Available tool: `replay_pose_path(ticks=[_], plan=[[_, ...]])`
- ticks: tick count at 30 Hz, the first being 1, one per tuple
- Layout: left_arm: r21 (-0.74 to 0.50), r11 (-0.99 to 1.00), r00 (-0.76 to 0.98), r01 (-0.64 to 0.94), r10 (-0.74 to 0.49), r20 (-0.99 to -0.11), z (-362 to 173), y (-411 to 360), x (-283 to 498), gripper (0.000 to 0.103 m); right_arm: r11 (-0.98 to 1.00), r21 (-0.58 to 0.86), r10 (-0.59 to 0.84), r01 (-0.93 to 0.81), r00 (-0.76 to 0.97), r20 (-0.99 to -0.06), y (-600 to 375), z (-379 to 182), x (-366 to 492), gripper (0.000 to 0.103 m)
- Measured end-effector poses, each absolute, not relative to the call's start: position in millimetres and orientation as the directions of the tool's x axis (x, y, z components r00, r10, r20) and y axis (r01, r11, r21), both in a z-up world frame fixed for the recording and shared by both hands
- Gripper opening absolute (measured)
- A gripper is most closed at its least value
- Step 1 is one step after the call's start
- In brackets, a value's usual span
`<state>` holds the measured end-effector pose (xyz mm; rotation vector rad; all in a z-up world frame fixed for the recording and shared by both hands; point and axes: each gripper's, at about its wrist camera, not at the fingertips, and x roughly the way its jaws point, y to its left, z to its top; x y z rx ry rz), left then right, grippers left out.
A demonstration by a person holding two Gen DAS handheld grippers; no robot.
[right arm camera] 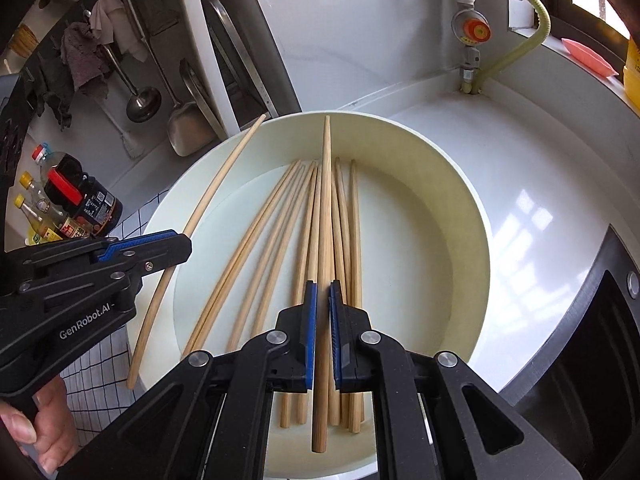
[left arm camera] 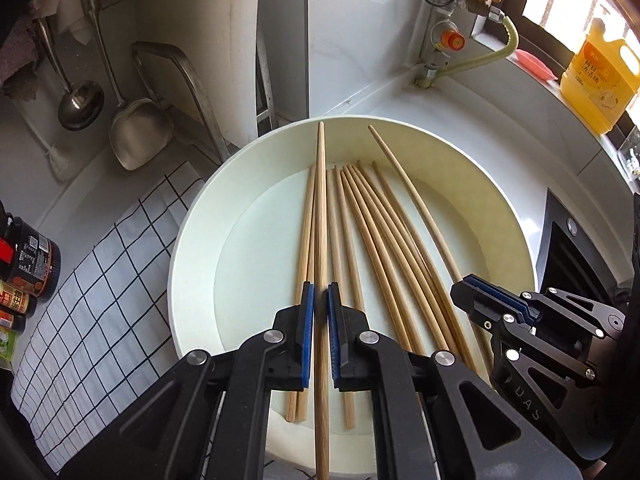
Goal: Organize utensils
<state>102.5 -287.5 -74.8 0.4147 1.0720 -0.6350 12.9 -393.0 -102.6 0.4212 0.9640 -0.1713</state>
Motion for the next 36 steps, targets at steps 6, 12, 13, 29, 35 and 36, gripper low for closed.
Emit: replay_pose_path(ticks=[6, 12, 13, 29, 35, 36], plan=[[0.009, 0.762, 0.304, 0.647, -0.248, -0.92, -88.6, -292.1, 110.4, 0.009, 0.907, 0.26, 0.05, 0.332, 0.529, -0.847, -394.0, -112.5, 18.1, 0.007], [0.031, 0.798, 0.374, 0.602, -0.248, -0.894, -73.2, -280.0, 112.1, 0.07, 0.898, 0.248, 0.003, 0.363, 0.56, -0.829, -403.0, -99.8, 9.8, 0.041], [0.038, 0.8, 0.382, 0.599, -0.243, -0.892, -70.5, -278.8, 111.6, 0.07, 0.899, 0.246, -0.001, 0.363, 0.562, -0.827, -403.6, -97.7, 7.9, 0.041], [0.049, 0.828, 0.429, 0.559, -0.238, -0.871, -41.6, -250.8, 84.2, 0.08, 0.898, 0.231, -0.028, 0.374, 0.574, -0.819, -385.1, -76.6, -17.2, 0.048], [0.047, 0.828, 0.446, 0.559, -0.252, -0.859, -31.6, -242.3, 73.8, 0.08, 0.901, 0.215, -0.054, 0.377, 0.588, -0.807, -376.0, -64.0, -25.9, 0.05], [0.048, 0.829, 0.451, 0.557, -0.254, -0.856, -29.3, -240.5, 72.1, 0.08, 0.902, 0.213, -0.055, 0.375, 0.59, -0.806, -374.4, -62.2, -27.3, 0.051]])
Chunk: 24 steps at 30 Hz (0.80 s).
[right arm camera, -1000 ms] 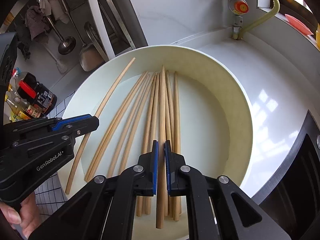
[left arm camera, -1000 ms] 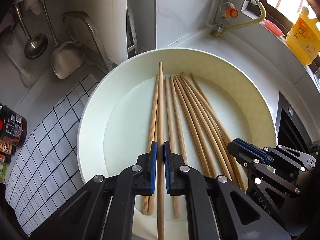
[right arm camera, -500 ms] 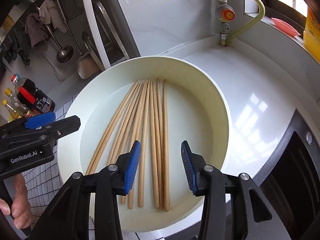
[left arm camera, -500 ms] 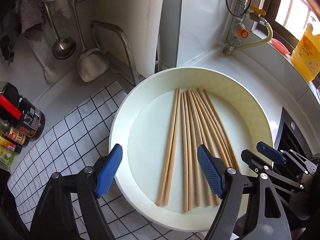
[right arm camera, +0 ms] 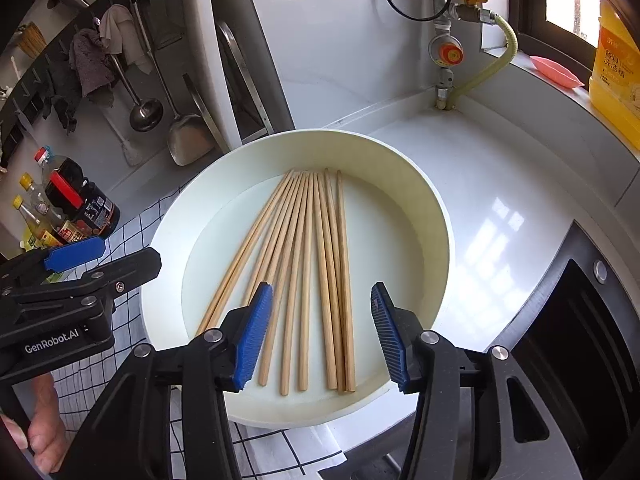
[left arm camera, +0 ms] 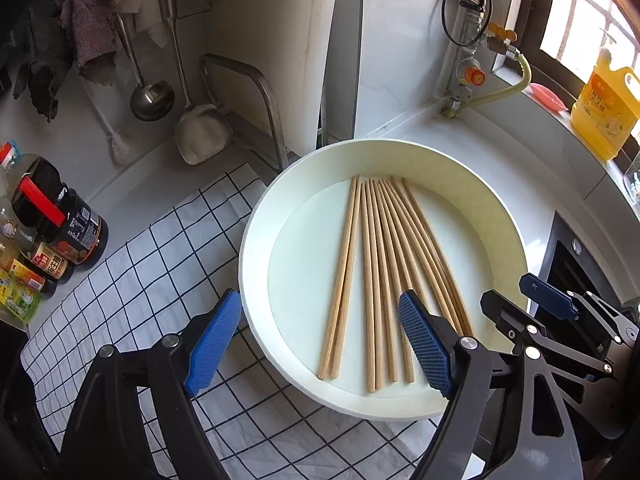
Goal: Organize utensils
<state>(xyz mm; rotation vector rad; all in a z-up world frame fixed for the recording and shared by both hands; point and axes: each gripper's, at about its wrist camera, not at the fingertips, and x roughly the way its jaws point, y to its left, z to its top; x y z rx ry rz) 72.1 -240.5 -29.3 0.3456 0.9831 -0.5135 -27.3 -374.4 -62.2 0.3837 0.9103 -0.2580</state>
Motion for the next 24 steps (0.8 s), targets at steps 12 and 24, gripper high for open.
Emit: replay_pose_path(ticks=[12, 24], plan=[[0.05, 0.84, 0.472, 0.541, -0.253, -0.845, -19.1, -223.4, 58.4, 0.08, 0.914, 0.181, -0.072, 0.364, 0.585, -0.808, -360.3, -51.4, -34.4, 0.055], [0.046, 0.855, 0.494, 0.517, -0.254, -0.831, -10.5, -212.4, 54.6, 0.084, 0.921, 0.161, -0.086, 0.355, 0.587, -0.805, -355.6, -45.5, -35.9, 0.057]])
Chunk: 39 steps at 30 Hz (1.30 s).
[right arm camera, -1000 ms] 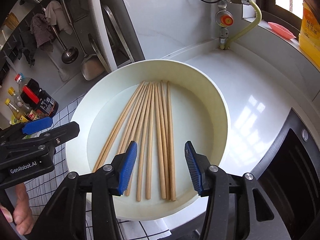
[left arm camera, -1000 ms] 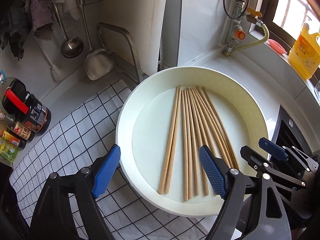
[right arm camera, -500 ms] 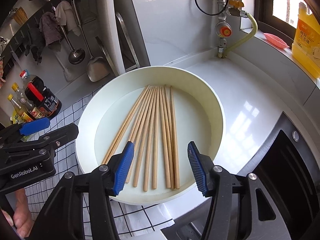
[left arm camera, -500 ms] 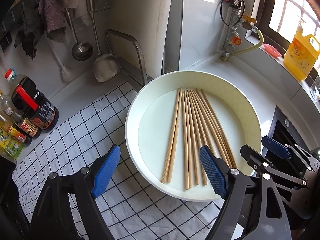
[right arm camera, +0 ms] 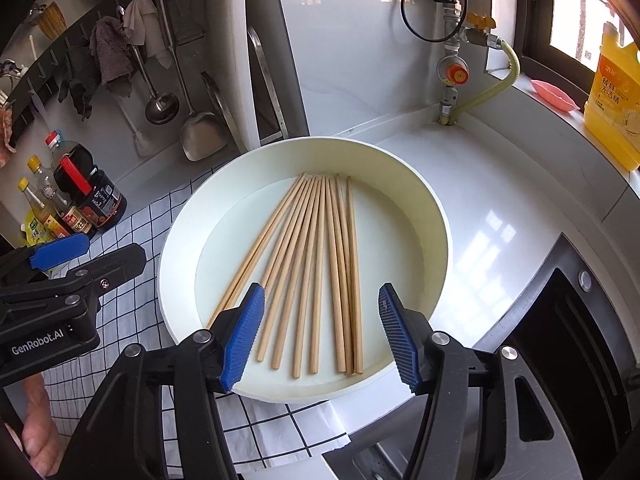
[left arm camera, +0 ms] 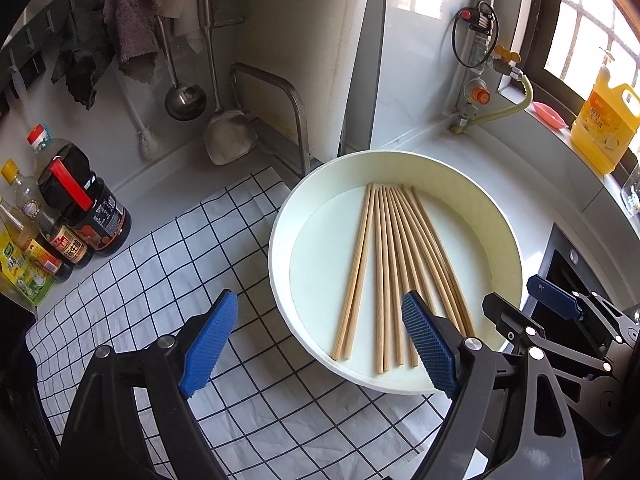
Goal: Organize utensils
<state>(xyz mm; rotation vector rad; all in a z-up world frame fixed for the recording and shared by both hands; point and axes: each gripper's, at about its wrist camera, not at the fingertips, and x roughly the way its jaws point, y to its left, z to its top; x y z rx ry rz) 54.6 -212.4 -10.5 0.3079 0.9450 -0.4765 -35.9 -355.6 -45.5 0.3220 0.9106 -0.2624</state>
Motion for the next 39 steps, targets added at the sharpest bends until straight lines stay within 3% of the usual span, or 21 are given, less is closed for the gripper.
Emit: replay_pose_path(ticks=[20, 39], plan=[[0.084, 0.862, 0.531, 0.5, -0.228, -0.816, -4.0, -207.6, 51.6, 0.094, 0.922, 0.16, -0.083, 0.353, 0.585, -0.807, -354.7, -44.8, -35.5, 0.06], [0.103, 0.871, 0.523, 0.48, -0.19, -0.831, -6.4, -208.3, 55.5, 0.094, 0.921, 0.165, -0.077, 0.354, 0.577, -0.813, -354.0, -47.3, -35.3, 0.06]])
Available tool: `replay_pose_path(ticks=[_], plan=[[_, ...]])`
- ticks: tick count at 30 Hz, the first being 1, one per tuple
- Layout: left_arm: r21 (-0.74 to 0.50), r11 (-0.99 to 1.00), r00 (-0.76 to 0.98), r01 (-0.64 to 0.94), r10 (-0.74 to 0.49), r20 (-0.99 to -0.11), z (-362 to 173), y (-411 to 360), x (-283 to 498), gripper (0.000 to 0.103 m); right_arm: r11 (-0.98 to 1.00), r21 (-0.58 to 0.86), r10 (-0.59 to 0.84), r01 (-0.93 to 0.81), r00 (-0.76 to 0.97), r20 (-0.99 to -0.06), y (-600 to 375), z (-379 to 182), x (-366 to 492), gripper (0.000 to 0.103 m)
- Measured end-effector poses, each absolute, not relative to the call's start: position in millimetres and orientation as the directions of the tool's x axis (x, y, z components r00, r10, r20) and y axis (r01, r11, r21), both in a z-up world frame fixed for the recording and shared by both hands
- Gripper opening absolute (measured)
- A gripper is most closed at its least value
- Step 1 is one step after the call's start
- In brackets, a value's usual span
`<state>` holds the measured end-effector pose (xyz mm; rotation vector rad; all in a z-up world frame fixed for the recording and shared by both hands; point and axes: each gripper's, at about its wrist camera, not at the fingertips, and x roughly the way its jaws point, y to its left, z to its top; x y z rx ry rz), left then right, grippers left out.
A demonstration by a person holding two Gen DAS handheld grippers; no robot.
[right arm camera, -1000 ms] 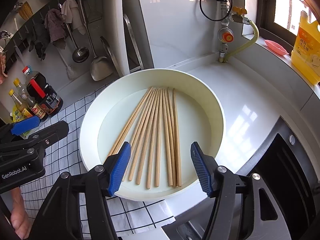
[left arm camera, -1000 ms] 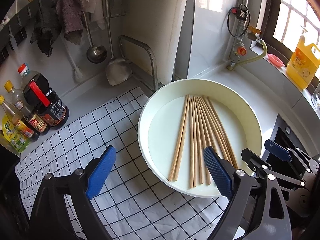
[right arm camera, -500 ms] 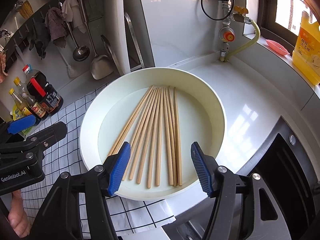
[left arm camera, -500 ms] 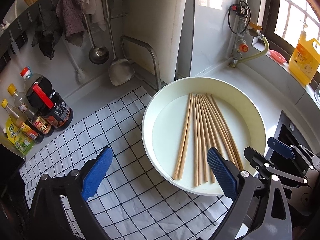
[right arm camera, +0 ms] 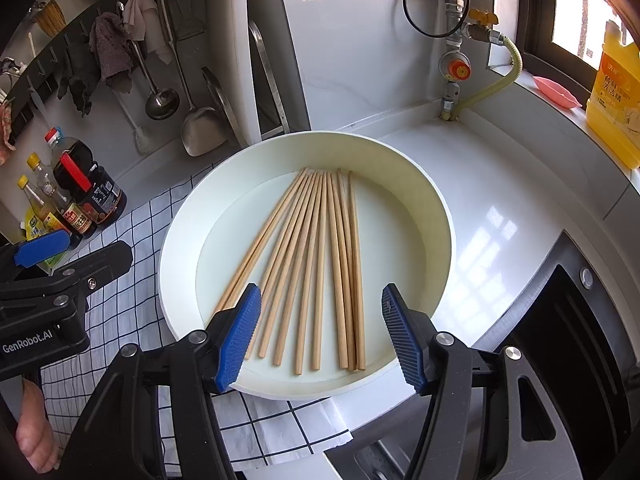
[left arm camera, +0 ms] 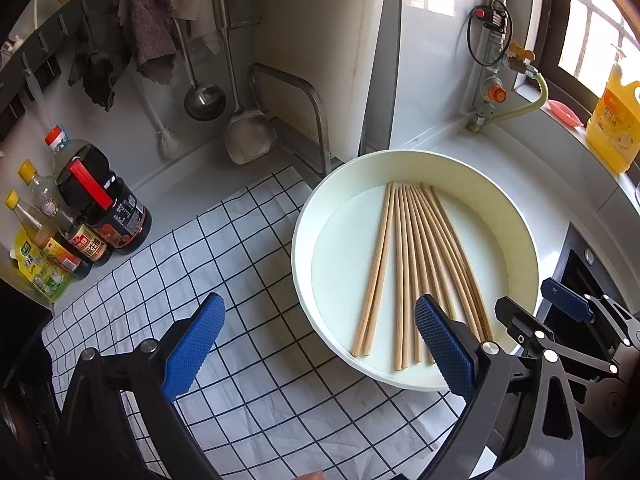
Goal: Organize utensils
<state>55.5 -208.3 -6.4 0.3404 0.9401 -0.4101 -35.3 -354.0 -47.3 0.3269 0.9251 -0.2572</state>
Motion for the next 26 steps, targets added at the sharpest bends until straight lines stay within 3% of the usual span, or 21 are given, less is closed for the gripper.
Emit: replay_pose_path(ticks=[26], plan=[[0.085, 0.884, 0.515, 0.46, -0.188, -0.836, -7.3, -199.8, 58.7, 0.094, 0.92, 0.169, -0.079, 0.354, 0.588, -0.805, -349.1, -44.3, -35.6, 0.063]])
